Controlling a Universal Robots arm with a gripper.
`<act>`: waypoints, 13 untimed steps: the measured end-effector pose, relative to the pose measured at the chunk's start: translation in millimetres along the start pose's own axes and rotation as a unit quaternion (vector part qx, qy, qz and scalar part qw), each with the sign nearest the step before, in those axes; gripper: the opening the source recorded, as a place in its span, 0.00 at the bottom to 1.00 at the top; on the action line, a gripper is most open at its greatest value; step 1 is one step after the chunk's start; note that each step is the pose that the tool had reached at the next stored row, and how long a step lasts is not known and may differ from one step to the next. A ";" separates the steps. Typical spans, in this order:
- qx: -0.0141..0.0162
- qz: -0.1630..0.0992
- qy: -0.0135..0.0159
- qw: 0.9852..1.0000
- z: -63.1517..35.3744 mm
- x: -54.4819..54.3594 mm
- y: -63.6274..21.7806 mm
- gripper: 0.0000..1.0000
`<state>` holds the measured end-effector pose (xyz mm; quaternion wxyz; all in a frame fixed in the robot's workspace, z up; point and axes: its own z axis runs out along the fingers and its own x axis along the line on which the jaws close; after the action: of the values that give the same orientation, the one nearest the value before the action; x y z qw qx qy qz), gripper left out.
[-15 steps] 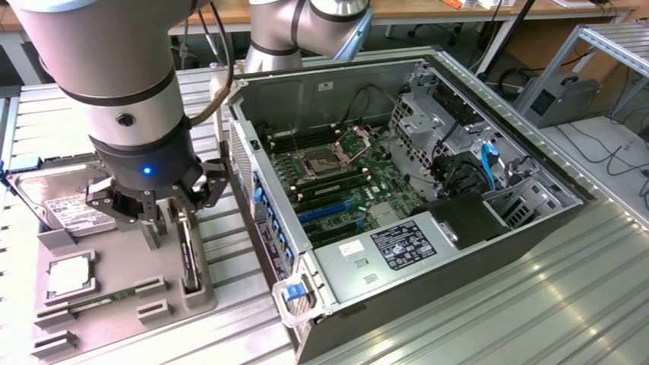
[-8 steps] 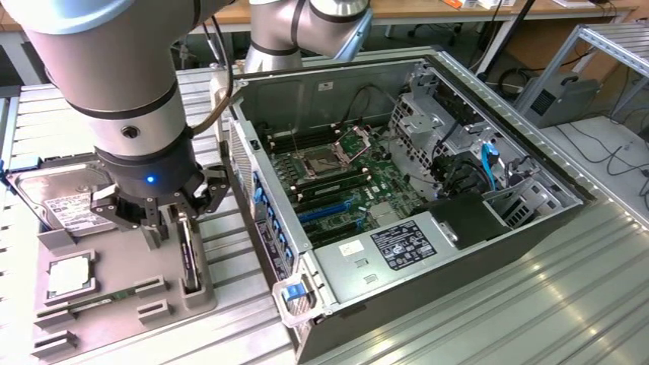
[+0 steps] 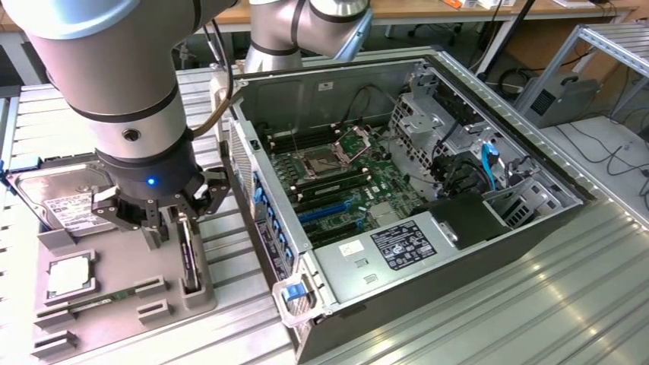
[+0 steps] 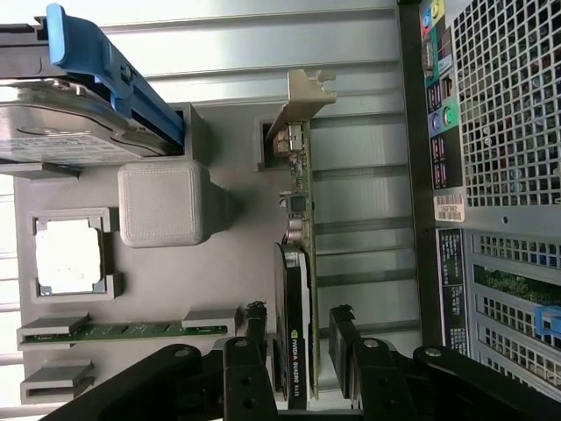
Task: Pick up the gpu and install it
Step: 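Pick up the gpu and move the gpu toward the slot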
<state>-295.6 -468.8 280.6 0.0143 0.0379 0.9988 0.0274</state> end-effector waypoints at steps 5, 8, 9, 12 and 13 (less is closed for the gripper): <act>0.001 0.000 0.000 1.000 0.1 0.0 0.0 0.42; 0.001 0.000 0.000 1.000 0.5 -0.7 0.1 0.42; 0.001 0.000 0.000 1.000 0.5 -0.9 0.0 0.42; 0.001 0.000 0.000 1.000 2.4 -1.9 0.0 0.42; 0.001 0.000 0.000 1.000 4.2 -2.1 0.0 0.42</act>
<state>-293.4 -468.7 276.4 0.0144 0.0379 0.9988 0.0267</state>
